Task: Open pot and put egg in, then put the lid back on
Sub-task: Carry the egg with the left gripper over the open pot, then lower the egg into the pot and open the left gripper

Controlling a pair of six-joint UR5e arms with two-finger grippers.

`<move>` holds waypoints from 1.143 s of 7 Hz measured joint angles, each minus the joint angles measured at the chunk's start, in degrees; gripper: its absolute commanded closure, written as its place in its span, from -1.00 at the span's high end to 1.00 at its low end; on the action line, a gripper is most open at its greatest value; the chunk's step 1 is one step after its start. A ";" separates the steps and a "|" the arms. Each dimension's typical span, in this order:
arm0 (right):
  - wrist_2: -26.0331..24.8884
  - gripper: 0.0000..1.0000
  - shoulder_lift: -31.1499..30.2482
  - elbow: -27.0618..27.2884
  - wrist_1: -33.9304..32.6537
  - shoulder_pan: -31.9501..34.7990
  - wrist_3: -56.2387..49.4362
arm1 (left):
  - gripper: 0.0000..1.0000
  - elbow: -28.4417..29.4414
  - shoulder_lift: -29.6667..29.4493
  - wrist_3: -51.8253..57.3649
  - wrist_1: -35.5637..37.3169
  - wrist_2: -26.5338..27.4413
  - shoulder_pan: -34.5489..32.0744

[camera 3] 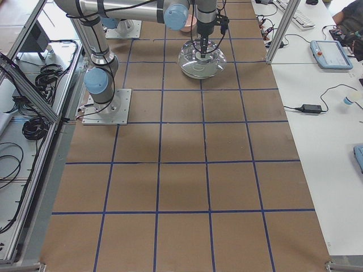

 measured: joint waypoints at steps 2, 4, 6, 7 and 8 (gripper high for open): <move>-0.28 -0.67 -0.25 0.16 0.29 -2.73 -2.07 | -0.98 1.37 -3.09 -0.05 3.01 -2.69 -3.70; -0.30 -0.67 -0.36 0.29 0.95 -4.70 -3.61 | -0.98 1.09 -6.53 0.38 3.59 -3.09 -7.49; -0.33 -0.67 -0.43 0.32 1.83 -4.99 -3.99 | -0.98 -0.43 -10.24 0.89 3.46 -3.17 -8.99; -0.36 -0.67 -0.44 0.32 2.30 -5.04 -4.00 | -0.97 -1.40 -11.56 1.13 3.43 -3.07 -9.25; -0.38 -0.67 -0.45 0.35 2.61 -5.19 -4.01 | -0.64 -2.20 -12.45 1.34 3.55 -2.82 -9.30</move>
